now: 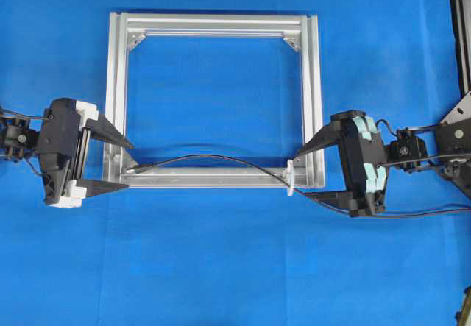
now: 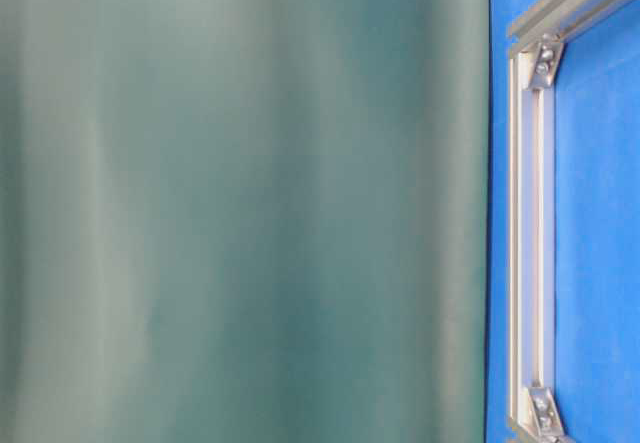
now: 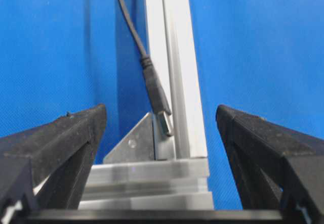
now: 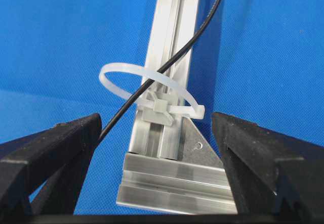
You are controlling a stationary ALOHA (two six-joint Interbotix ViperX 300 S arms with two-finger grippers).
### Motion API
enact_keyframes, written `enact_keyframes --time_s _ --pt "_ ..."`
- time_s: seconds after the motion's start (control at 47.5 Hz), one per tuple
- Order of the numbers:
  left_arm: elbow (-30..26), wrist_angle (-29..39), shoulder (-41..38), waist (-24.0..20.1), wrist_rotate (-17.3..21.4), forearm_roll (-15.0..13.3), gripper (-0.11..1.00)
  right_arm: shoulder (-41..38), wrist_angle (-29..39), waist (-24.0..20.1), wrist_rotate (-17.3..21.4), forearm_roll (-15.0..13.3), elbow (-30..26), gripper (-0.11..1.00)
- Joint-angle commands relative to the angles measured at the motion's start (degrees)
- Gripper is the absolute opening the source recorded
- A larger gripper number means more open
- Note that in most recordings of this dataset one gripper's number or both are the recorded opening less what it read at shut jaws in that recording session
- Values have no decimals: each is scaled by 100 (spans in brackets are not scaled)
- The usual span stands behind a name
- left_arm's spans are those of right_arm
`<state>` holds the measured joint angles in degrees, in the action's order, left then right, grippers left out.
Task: Insert the wire through the string loop located on the right side.
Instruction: 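Release the cable with the left gripper and retract both grippers outward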
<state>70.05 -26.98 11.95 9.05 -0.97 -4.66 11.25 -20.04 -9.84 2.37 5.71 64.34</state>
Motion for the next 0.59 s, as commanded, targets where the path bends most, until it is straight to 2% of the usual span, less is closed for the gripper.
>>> enact_keyframes --time_s 0.0,0.211,0.379,0.569 --pt "-193 141 246 -9 0 0 85 237 114 0 9 -9 -114 93" --pt "-369 721 782 -18 79 0 85 835 650 35 18 0 -185 93" --pt "-352 835 1020 -18 70 0 85 1239 870 79 18 -9 -167 93" --pt "-378 835 984 -18 79 0 85 1318 879 79 18 -9 -123 93"
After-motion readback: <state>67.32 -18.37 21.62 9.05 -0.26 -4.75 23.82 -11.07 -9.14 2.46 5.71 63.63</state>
